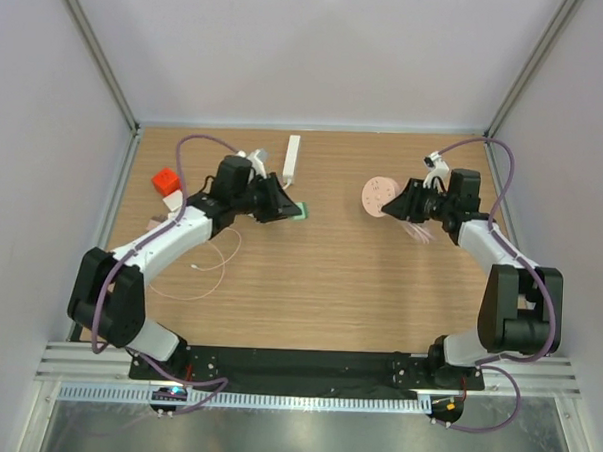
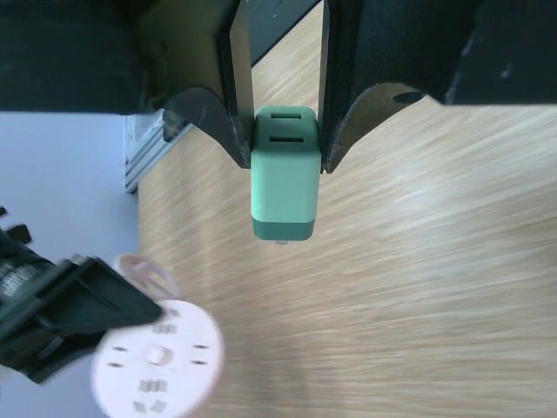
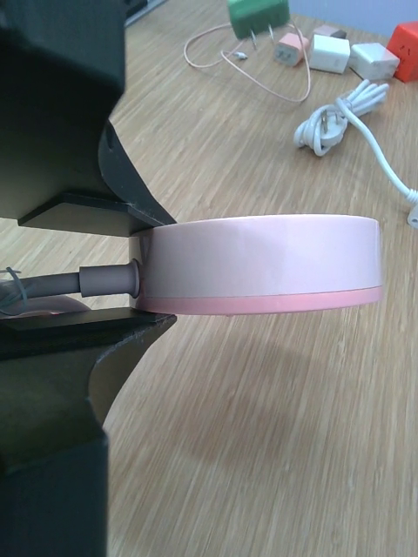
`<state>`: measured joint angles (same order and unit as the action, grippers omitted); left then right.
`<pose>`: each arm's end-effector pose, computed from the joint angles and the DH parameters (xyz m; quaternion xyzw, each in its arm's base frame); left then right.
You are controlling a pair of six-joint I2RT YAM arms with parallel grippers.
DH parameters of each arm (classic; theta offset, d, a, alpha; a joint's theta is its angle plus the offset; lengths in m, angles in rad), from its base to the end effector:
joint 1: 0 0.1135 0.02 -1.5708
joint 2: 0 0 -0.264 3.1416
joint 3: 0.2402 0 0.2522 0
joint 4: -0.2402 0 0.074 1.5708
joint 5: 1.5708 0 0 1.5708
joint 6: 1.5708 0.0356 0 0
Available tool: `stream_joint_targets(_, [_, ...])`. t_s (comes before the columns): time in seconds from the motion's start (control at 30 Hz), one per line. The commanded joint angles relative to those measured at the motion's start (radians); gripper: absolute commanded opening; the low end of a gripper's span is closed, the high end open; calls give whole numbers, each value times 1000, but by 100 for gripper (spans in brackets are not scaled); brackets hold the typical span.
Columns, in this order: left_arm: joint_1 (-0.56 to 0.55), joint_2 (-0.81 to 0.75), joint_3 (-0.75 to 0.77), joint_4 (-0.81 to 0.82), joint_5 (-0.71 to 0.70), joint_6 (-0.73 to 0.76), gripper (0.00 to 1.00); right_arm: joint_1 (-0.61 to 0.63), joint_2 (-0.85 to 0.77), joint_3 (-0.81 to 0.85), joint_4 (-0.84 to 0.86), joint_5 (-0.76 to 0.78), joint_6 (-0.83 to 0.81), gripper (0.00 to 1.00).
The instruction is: Pull the plug off the socket
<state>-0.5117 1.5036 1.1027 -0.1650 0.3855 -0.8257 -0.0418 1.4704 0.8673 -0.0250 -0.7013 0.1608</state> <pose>0.2912 -0.1789 0.2792 -0.0434 0.8640 -0.4248 0.2668 0.3119 0.0099 0.2272 -0.0706 0.8482 0.3309 0.4075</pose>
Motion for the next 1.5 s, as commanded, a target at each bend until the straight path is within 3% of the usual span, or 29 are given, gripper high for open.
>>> stream_joint_targets(0.0, [126, -86, -105, 82, 107, 43, 0, 2, -16, 16, 89, -86, 6, 1])
stream_joint_targets(0.1, [211, -152, -202, 87, 69, 13, 0, 2, -9, 19, 89, -93, 8, 1])
stream_joint_targets(0.33, [556, -307, -374, 10, -71, -90, 0, 2, 5, 21, 89, -112, 11, 1])
stream_joint_targets(0.47, [740, -329, -392, -43, -134, -99, 0, 2, 10, 22, 89, -116, 11, 1])
stream_joint_targets(0.6, [837, -300, -388, -19, -125, -84, 0, 2, 13, 25, 89, -118, 13, 1])
stream_joint_targets(0.93, [975, -44, -334, 219, 131, -90, 12, 2, 24, 27, 88, -124, 11, 1])
stream_joint_targets(1.13, [977, 55, -290, 274, 153, -95, 21, 2, 30, 29, 85, -124, 6, 1])
stream_joint_targets(1.17, [978, 75, -285, 272, 150, -95, 29, 2, 30, 29, 83, -122, 6, 1])
stream_joint_targets(1.37, [992, 101, -271, 248, 128, -82, 57, 2, 39, 30, 82, -122, 5, 1])
stream_joint_targets(1.47, [998, 96, -271, 236, 131, -75, 65, 2, 42, 30, 82, -124, 3, 1])
